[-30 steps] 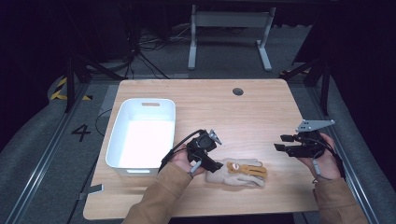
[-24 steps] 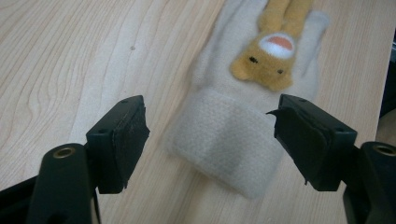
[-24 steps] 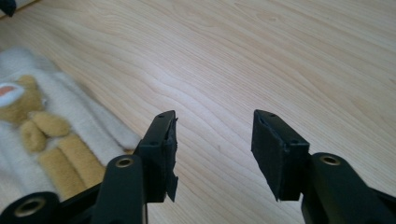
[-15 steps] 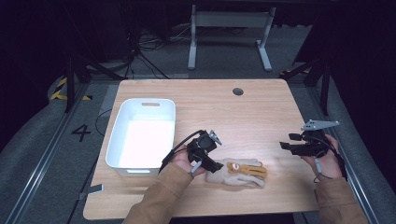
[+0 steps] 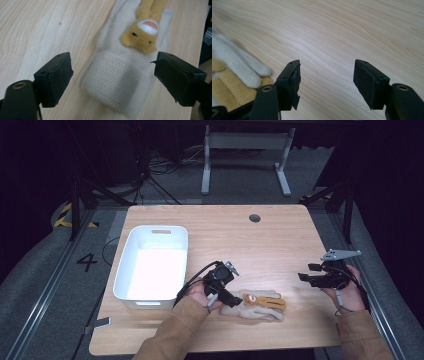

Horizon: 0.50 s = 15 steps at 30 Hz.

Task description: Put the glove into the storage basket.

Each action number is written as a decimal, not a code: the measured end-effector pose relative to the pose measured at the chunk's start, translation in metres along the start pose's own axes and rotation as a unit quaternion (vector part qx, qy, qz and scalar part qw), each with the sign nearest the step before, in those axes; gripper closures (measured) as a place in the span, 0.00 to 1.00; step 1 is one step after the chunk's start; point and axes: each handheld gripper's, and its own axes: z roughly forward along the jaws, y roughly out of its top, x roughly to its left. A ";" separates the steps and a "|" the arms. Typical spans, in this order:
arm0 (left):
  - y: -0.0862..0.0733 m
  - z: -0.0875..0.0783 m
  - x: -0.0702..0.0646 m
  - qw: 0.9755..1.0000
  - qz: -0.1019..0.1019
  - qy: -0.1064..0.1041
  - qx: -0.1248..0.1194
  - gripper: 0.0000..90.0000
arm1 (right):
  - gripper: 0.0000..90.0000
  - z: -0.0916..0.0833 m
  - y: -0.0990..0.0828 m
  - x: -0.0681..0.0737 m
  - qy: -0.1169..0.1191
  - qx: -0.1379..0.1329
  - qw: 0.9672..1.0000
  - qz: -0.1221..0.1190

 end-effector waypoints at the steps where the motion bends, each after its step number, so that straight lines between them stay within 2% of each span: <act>1: 0.000 0.000 0.000 1.000 0.006 -0.001 0.002 0.16 | 0.43 0.000 0.000 0.000 0.000 0.000 1.000 0.000; 3: 0.000 0.003 -0.002 1.000 0.011 -0.004 0.002 0.12 | 0.42 0.000 0.000 0.000 0.001 -0.001 1.000 0.001; 5: 0.000 0.006 -0.003 1.000 0.024 0.003 0.009 0.07 | 0.42 0.000 0.000 0.000 0.002 -0.003 1.000 0.002; 8: -0.001 0.013 -0.005 0.999 0.036 -0.009 0.015 0.03 | 0.42 0.000 0.000 0.000 0.003 -0.003 1.000 0.002; 11: 0.000 0.016 -0.007 0.999 0.046 -0.009 0.023 0.01 | 0.41 0.000 0.000 0.000 0.004 -0.005 1.000 0.002; 15: -0.001 0.020 -0.012 0.998 0.065 -0.012 0.019 0.01 | 0.42 0.000 0.000 0.001 0.008 -0.005 1.000 0.003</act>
